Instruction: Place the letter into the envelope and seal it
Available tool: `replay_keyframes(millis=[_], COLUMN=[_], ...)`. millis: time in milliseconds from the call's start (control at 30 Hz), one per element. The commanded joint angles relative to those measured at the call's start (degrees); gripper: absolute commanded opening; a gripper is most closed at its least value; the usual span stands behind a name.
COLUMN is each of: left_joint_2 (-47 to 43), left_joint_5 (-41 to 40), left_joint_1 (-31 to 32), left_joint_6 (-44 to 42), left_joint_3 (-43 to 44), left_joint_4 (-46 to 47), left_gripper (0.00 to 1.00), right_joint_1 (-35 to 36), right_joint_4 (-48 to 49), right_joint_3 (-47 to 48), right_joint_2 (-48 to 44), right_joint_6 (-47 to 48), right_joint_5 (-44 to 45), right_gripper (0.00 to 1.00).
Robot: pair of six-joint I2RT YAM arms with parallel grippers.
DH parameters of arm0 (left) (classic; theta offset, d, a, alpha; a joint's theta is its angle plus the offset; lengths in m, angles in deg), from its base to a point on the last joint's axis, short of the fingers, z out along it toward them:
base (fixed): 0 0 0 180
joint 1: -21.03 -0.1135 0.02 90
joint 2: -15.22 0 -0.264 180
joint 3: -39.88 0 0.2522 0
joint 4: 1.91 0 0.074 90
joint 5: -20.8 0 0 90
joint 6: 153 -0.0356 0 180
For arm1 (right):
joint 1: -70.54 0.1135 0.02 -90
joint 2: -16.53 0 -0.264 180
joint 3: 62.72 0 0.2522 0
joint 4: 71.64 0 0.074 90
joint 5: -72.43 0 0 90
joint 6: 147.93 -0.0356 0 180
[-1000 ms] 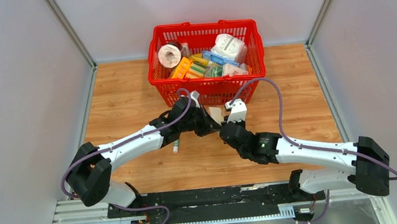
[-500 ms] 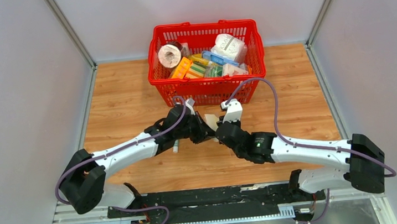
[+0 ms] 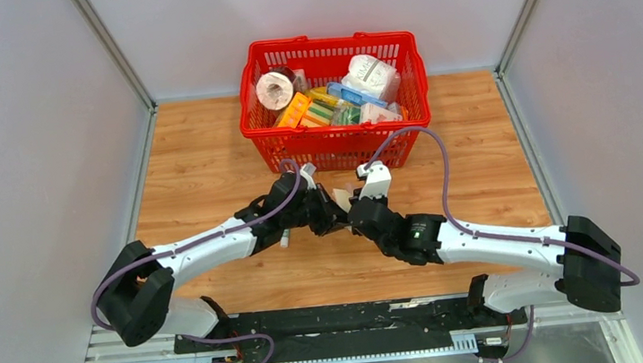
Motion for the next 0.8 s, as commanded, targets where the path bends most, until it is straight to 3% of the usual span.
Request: replay_keyframes(millis=[0,267,767], left_joint_2=[-0.19,-1.15,5.87], left_joint_5=[2.4,4.07,5.22], left_joint_1=[0.11,0.72,0.81], left_joint_6=[1.01,0.4,-1.18], left_joint_3=[-0.07,-0.07,3.18], left_joint_4=[2.83,1.24,0.89], left_gripper=[0.0,0.0,0.0], right_joint_1=[0.27,0.09,-0.17], right_joint_4=[3.49,3.76,4.02], right_joint_3=[1.37,0.93,1.28], right_joint_2=[0.34,0.34,-1.33], right_joint_6=[-1.62,-1.27,-1.62], right_joint_5=[0.7,1.76,-0.97], right_gripper=[0.0,0.0,0.0])
